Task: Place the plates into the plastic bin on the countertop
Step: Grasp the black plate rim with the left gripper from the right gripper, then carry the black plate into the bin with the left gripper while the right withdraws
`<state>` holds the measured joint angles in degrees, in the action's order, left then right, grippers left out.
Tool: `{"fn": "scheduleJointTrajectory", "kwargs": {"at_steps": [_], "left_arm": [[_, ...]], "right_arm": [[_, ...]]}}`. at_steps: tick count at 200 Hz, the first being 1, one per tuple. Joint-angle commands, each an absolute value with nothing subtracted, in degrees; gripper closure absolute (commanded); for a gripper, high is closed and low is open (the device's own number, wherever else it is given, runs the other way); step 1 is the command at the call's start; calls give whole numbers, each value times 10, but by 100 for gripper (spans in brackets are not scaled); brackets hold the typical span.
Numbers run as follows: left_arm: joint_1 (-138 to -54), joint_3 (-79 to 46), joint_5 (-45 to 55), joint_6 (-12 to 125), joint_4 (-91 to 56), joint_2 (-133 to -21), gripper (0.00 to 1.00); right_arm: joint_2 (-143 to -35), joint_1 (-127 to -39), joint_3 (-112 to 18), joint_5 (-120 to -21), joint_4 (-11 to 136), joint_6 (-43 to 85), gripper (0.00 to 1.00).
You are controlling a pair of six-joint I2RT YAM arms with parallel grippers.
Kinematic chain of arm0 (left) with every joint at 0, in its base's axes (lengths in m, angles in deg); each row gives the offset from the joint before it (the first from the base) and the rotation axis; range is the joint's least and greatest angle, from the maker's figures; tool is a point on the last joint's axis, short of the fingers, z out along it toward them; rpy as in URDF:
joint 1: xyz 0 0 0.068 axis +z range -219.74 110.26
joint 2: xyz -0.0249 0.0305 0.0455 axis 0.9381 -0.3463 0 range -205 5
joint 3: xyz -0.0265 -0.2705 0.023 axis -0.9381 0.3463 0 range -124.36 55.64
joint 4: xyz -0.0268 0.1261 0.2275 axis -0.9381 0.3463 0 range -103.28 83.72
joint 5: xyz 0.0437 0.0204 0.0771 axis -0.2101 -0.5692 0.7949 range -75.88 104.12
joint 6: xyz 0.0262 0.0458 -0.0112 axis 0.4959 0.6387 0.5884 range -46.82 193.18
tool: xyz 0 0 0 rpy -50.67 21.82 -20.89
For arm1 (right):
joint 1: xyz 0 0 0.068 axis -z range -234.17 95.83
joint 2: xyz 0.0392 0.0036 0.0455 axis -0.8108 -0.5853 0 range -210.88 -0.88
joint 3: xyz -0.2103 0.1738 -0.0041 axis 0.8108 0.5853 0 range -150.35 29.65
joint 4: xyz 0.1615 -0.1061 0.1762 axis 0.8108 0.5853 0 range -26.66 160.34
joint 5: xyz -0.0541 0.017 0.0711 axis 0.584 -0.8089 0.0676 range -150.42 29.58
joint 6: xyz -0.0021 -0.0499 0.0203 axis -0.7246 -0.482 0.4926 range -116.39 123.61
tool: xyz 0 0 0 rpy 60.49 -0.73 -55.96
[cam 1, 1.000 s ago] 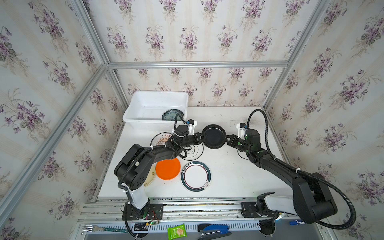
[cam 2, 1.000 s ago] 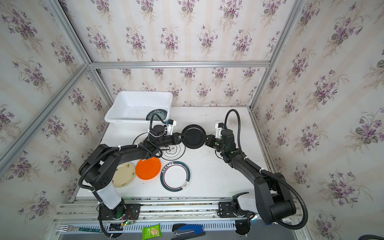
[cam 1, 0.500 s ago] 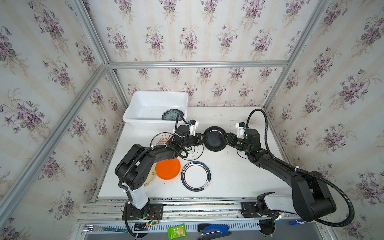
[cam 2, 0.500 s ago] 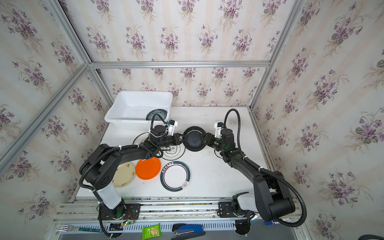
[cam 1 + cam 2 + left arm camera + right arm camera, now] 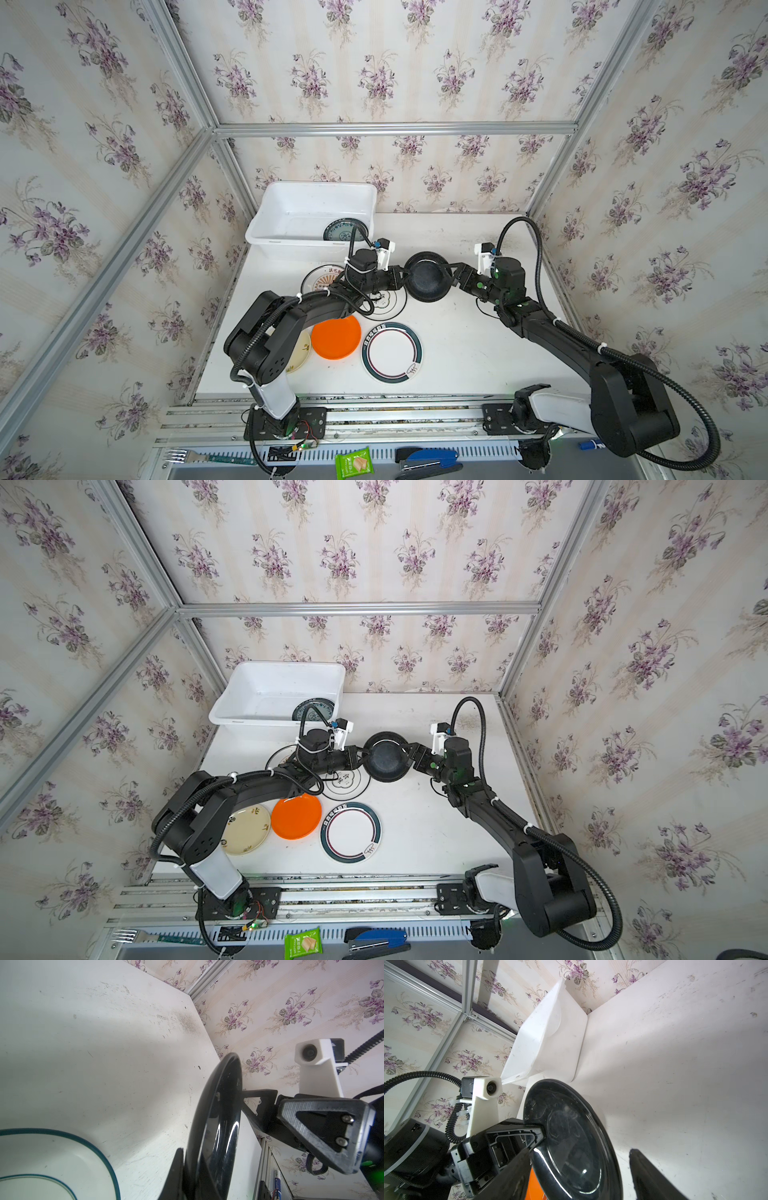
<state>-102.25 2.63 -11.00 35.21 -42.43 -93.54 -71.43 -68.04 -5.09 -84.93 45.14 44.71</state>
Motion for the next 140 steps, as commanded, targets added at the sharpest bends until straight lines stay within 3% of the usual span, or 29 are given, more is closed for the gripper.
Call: {"fn": "scheduleJointTrajectory", "kwargs": {"at_steps": [1, 81, 140], "left_arm": [[-1022, 27, -99, 368, -433, -922, 100], [-1017, -16, -38, 418, -333, -878, 100], [-950, -34, -4, 423, -299, -835, 100]], "right_arm": [[-698, -681, -40, -837, 452, 440, 23], [-598, -681, -4, -784, 521, 397, 24], [-555, -681, 22, -759, 546, 388, 23]]}}
